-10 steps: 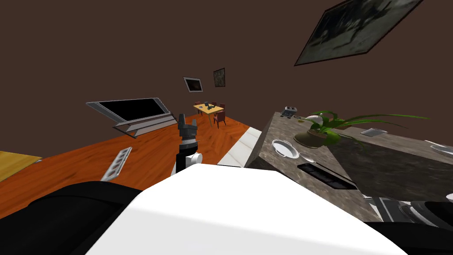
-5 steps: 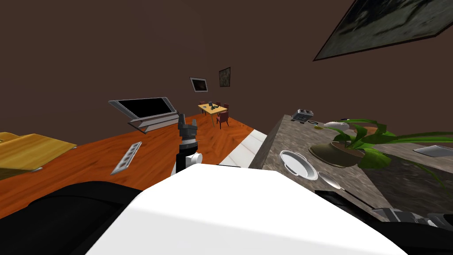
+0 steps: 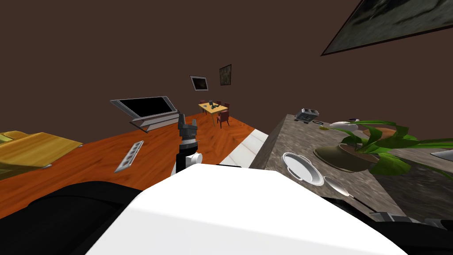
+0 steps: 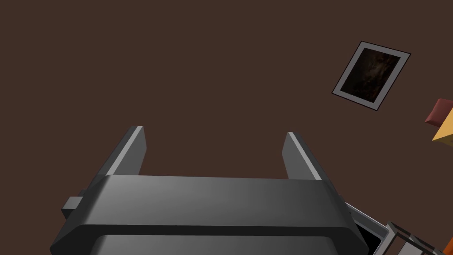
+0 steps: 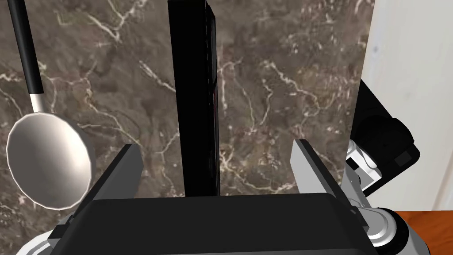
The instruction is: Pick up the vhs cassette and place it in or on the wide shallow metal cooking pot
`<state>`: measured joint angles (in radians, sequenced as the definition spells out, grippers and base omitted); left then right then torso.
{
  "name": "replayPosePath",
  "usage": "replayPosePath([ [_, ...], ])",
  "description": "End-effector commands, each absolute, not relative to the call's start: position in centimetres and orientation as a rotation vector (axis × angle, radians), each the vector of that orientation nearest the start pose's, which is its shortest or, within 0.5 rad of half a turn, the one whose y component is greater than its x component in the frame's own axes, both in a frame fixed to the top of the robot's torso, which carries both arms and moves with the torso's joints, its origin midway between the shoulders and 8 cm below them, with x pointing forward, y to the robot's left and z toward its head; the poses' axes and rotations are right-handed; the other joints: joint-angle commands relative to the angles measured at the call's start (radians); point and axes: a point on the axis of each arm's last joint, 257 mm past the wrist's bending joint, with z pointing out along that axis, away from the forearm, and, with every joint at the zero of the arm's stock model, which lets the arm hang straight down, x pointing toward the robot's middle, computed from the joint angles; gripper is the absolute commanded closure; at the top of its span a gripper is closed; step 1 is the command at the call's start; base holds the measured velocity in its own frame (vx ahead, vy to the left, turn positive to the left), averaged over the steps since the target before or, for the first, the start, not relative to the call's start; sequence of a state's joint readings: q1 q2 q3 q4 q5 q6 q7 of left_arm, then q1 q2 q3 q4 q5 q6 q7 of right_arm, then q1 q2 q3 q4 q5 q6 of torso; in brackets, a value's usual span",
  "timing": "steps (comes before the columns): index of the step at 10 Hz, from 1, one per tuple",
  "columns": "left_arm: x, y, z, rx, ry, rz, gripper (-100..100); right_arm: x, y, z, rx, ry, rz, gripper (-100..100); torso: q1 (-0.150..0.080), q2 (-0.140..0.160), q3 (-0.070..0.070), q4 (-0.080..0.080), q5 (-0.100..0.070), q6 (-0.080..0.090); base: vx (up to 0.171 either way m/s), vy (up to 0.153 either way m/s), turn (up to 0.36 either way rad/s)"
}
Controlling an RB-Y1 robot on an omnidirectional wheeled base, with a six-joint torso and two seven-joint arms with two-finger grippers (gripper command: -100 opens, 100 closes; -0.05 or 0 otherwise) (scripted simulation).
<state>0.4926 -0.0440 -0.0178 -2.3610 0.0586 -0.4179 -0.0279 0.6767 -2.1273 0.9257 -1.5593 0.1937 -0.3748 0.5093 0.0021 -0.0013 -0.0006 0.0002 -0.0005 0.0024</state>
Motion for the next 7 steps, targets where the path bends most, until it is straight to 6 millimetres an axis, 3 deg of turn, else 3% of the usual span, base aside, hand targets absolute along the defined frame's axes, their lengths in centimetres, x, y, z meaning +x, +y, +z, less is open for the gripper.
replayPosePath([
  [1,34.03,28.30,4.73,-0.711,0.543,-1.337,0,-0.85,-67.27,-27.90,-1.276,3.072,-0.170,-100,0.000,0.000,0.000,0.000,0.000,0.000,0.006,-0.010,0.031],
  [3,34.03,28.30,4.73,-0.711,0.543,-1.337,0,-1.09,-67.29,-28.08,-1.273,3.072,-0.168,-100,0.000,0.001,0.000,0.000,0.000,0.000,0.001,-0.003,0.021],
  [4,34.03,28.30,4.73,-0.711,0.543,-1.337,0,-1.14,-67.32,-28.12,-1.273,3.073,-0.169,100,0.001,0.001,0.000,0.000,0.000,0.000,0.000,0.000,0.000],
  [7,34.03,28.30,4.73,-0.711,0.543,-1.337,0,-1.16,-67.30,-28.12,-1.272,3.074,-0.168,100,0.001,0.001,0.001,0.000,0.000,0.000,0.000,0.000,0.000],
])
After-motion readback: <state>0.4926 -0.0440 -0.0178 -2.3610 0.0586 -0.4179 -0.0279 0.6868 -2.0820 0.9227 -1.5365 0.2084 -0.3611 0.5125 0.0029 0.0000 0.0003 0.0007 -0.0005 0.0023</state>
